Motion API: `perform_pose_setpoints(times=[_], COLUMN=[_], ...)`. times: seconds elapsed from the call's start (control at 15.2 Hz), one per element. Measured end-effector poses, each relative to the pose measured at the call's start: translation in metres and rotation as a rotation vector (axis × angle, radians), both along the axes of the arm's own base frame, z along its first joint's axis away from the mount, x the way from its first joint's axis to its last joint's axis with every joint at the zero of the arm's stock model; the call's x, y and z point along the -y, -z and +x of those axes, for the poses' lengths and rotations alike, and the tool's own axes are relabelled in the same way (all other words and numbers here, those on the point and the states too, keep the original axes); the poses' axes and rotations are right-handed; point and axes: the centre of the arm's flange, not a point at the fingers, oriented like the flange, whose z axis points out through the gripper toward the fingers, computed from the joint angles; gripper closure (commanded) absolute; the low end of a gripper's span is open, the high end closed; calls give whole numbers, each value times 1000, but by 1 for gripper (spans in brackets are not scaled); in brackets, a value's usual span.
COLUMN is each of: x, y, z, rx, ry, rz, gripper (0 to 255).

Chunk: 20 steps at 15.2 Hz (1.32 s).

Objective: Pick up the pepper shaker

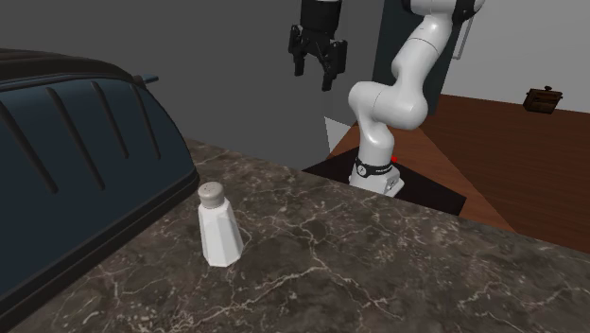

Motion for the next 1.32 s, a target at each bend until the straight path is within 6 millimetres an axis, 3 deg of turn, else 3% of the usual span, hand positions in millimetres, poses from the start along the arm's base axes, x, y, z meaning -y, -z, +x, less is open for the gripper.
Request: perform_pose_setpoints(times=[0.2,1.32], x=[-8,-119], y=[2,10], z=[10,186], rx=[7,103], ry=[0,-9], rz=[3,44], gripper=[0,0])
